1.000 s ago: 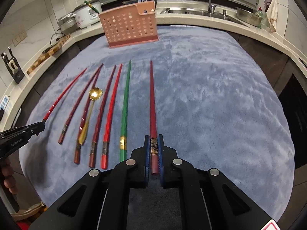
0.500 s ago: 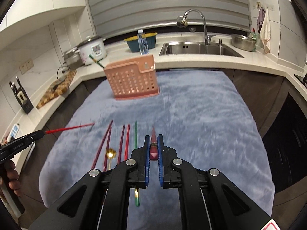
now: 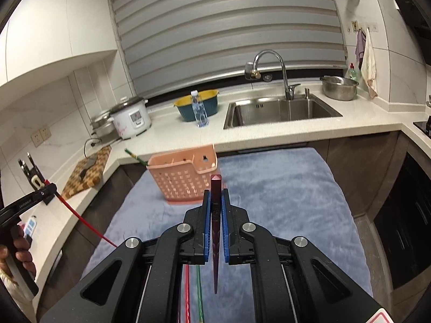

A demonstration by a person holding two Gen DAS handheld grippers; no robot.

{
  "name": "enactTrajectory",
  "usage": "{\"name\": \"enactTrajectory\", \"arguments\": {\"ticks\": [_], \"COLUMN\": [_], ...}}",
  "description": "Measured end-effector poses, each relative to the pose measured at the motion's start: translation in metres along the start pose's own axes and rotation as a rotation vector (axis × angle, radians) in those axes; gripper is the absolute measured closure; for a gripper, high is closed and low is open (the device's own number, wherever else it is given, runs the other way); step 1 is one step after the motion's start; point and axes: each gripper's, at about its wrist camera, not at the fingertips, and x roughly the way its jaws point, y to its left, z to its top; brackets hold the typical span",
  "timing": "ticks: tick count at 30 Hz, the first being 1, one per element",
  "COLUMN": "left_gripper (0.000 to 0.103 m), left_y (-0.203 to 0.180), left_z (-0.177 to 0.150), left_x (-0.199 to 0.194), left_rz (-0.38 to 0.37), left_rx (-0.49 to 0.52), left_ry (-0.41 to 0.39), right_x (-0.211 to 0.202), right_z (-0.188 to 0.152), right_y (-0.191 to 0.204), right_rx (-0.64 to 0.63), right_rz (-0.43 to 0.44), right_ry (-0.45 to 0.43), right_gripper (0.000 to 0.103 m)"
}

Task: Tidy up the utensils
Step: 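Lift and carry both chopsticks over the pink holder with both tools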

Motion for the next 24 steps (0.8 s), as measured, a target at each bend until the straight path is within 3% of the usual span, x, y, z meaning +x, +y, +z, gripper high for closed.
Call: {"name": "enactTrajectory", "arguments": {"ticks": [15,18,24], "left_gripper": [0.096,0.096,0.096], "left_y": [-0.05,-0.053,-0.05], "left_z": [0.124,0.134,0.135], "left_x": [0.034,0.056,0.11], "left_rz": [-0.14,-0.13,-0.09], "left_rx": [-0.01,-0.012,-0.015], "left_ry": [-0.244,-0.241,-0.183], "right_x": [0.059,0.087,0.143], "right_z": [0.132,0.151,0.152], "right_y": [0.025,0.033,0.04], "right_rx": [0.112,0.113,0.124], "right_rz": [0.163,0.173,0.16], "right_ry": [-0.191,-0.226,-0.186], "right_gripper": [0.096,0.096,0.096]}}
